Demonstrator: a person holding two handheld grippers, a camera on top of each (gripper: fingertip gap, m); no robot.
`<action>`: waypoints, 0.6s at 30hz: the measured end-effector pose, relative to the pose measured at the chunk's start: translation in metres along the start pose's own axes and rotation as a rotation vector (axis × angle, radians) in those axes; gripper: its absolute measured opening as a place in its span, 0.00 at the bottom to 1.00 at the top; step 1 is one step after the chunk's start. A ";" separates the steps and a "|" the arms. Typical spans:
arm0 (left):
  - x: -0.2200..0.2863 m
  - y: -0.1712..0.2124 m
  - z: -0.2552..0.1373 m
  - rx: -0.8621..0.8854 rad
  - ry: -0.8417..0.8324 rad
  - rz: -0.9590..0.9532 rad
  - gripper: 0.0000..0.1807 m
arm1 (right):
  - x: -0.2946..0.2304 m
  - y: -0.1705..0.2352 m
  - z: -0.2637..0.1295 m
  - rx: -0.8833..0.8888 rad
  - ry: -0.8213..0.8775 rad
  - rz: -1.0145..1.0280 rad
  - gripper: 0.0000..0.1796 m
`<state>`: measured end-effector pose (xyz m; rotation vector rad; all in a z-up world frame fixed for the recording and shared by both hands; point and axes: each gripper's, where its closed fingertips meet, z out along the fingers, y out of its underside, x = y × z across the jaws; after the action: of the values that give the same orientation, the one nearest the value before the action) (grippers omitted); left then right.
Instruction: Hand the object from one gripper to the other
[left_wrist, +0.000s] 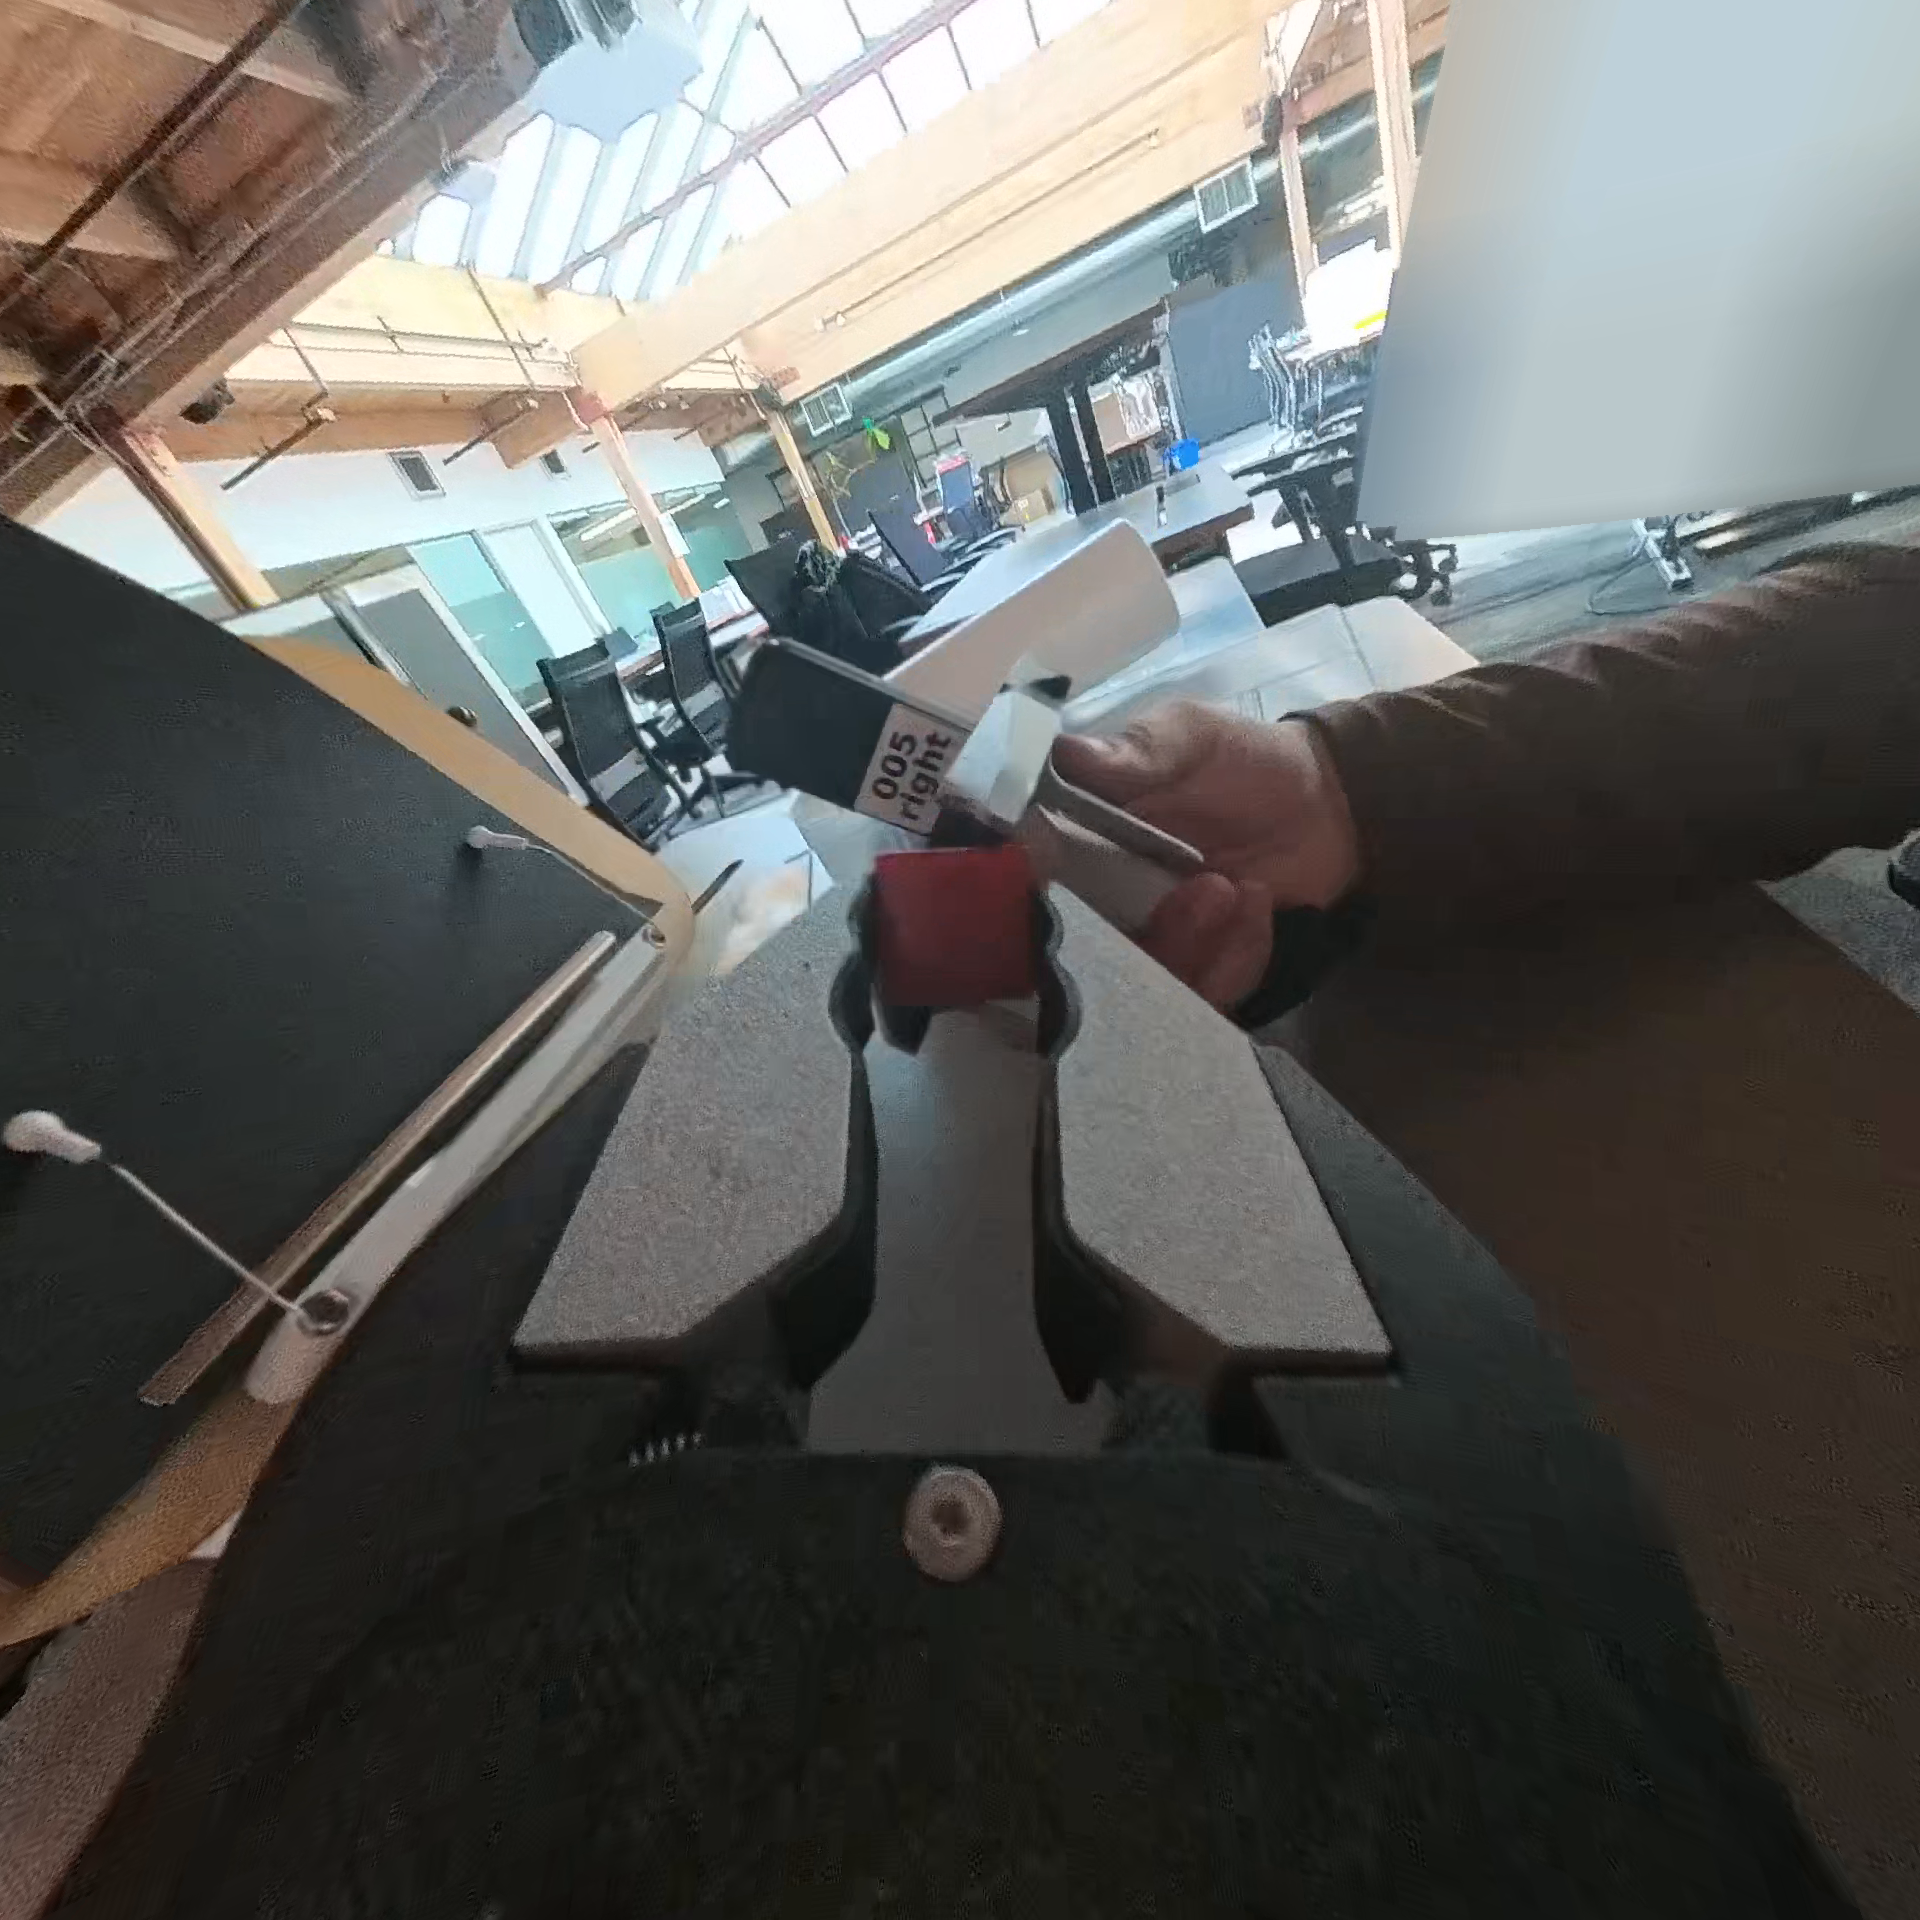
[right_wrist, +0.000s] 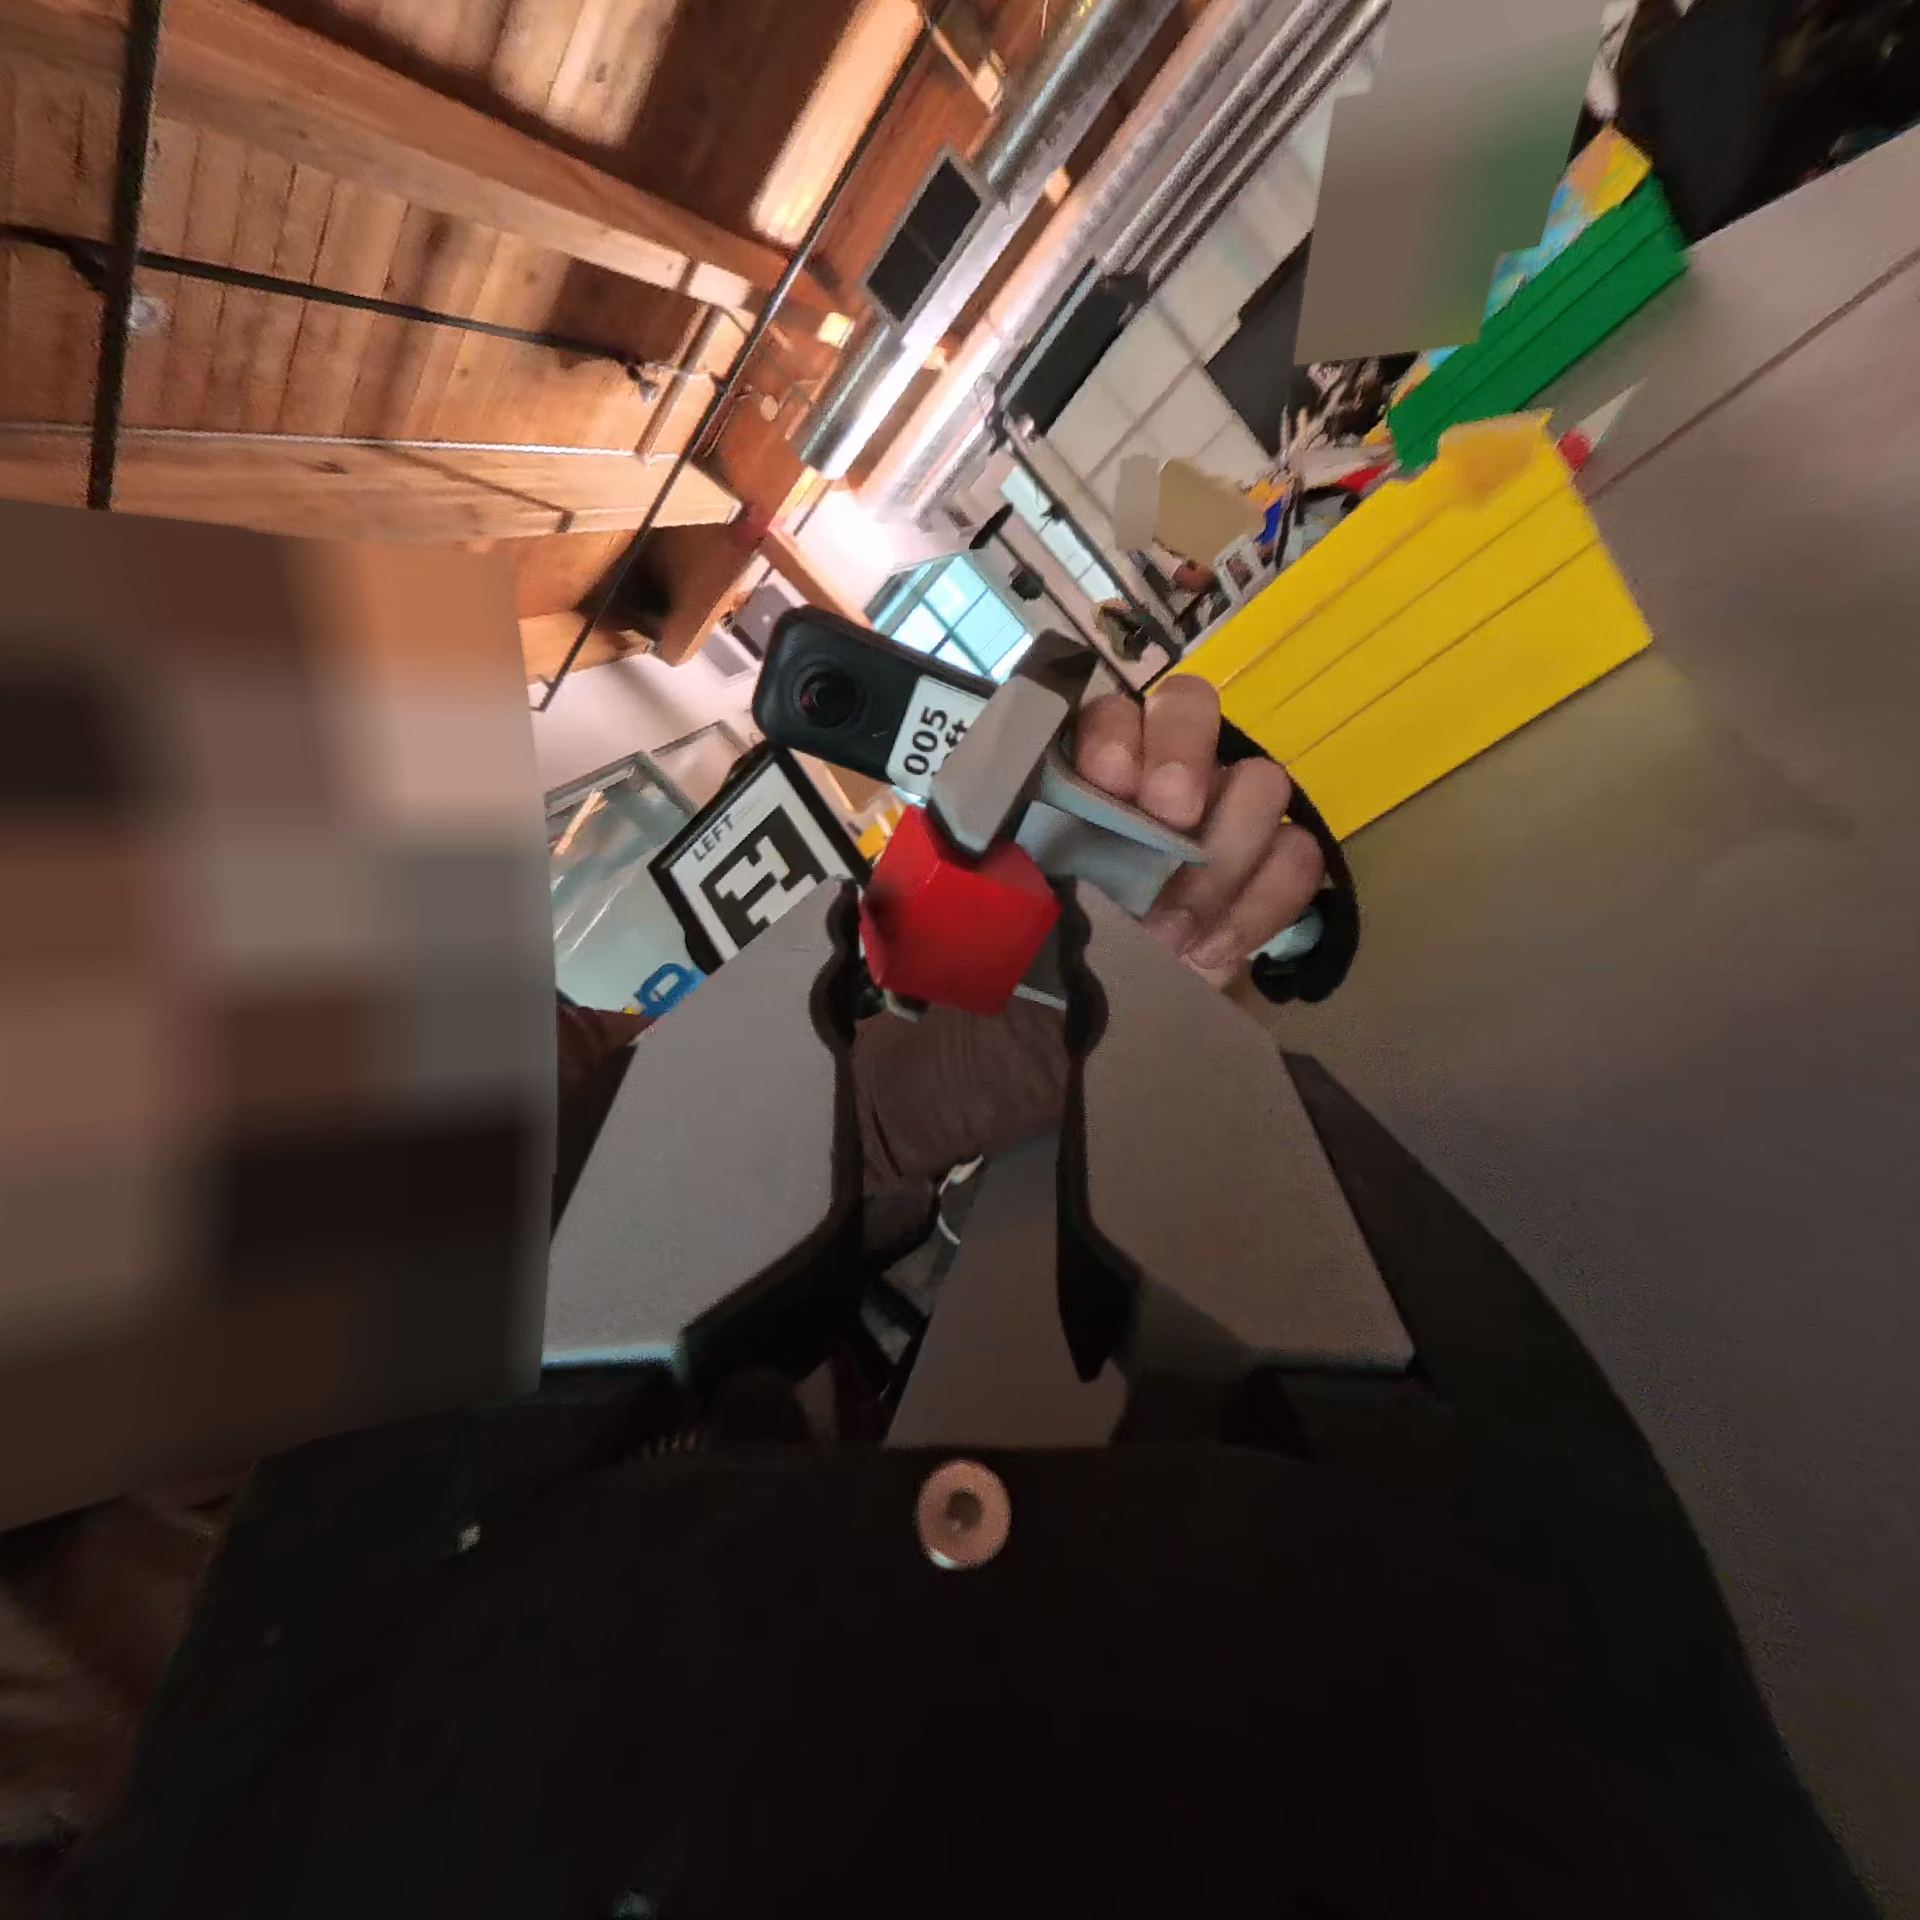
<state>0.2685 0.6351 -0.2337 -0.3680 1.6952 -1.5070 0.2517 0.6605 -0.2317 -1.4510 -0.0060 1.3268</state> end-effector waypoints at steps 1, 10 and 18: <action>0.001 0.004 0.001 -0.025 -0.007 0.003 0.14 | 0.002 0.002 0.001 -0.011 0.002 0.004 0.21; -0.014 0.043 0.002 -0.205 0.003 -0.300 0.33 | 0.039 -0.021 -0.030 -0.062 0.532 -0.493 0.16; -0.024 0.037 -0.001 -0.090 0.148 -0.771 0.36 | 0.040 -0.021 -0.030 -0.308 0.877 -1.161 0.16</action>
<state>0.2940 0.6611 -0.2585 -1.0720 1.8409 -2.0335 0.3008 0.6733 -0.2520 -1.7304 -0.4233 -0.2880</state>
